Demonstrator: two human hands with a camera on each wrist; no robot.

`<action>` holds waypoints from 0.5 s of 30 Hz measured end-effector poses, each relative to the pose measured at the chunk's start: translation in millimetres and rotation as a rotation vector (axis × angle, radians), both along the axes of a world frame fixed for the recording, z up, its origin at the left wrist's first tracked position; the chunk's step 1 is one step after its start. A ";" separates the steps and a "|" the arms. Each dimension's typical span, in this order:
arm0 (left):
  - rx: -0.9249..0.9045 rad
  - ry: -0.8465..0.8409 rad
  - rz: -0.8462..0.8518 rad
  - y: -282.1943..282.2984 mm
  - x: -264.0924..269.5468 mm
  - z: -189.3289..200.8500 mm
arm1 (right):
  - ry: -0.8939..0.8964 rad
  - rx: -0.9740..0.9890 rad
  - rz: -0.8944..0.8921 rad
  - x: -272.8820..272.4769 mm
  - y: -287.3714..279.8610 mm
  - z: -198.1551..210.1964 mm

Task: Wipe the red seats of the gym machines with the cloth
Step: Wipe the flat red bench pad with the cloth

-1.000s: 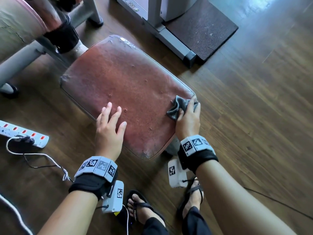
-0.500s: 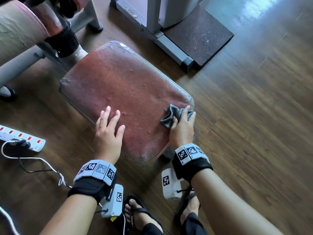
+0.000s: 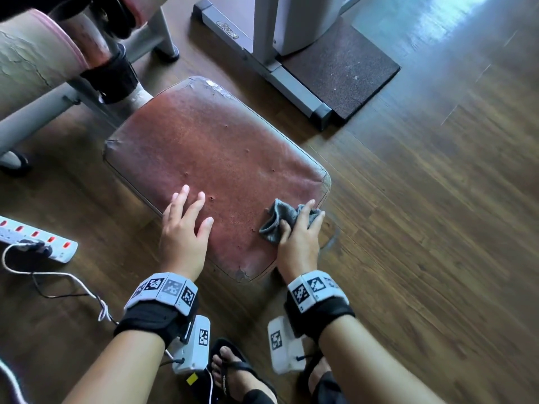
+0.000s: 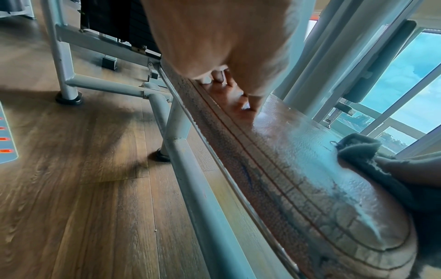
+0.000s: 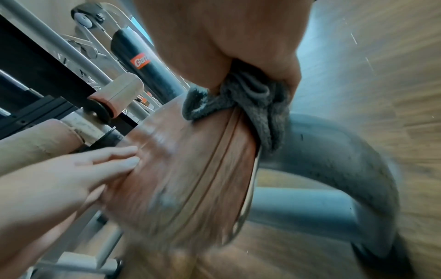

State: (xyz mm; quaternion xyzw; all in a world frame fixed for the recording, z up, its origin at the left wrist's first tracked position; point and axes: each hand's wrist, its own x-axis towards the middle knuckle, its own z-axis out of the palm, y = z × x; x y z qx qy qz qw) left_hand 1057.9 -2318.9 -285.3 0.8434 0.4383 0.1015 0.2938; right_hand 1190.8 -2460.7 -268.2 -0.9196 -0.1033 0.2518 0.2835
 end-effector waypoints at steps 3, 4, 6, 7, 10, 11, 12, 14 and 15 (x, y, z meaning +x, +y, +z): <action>0.008 0.001 0.000 0.0 -0.4 -1.0 | 0.025 0.000 -0.053 29.9 5.9 0.3; 0.007 0.003 -0.001 -0.2 -0.2 -0.9 | 0.019 0.001 -0.072 33.4 7.3 0.7; 0.000 0.010 -0.001 -0.7 0.3 -0.2 | 0.001 -0.005 -0.076 25.9 8.4 2.7; -0.003 0.012 0.002 -0.8 0.5 0.3 | -0.012 -0.009 -0.057 18.4 7.9 3.0; -0.003 0.009 0.007 -1.4 1.0 1.1 | -0.028 -0.019 0.004 8.0 3.4 2.3; -0.002 0.006 0.006 -1.4 1.0 0.9 | -0.019 -0.024 0.014 12.2 3.2 2.4; 0.002 0.002 0.006 -1.2 0.8 0.4 | -0.008 -0.029 0.018 18.2 3.6 2.5; 0.012 -0.007 0.009 -0.8 0.4 -1.1 | 0.002 -0.034 0.011 29.6 5.2 2.8; 0.015 -0.007 0.011 -0.6 0.5 -1.7 | -0.007 -0.036 0.003 31.8 6.1 2.8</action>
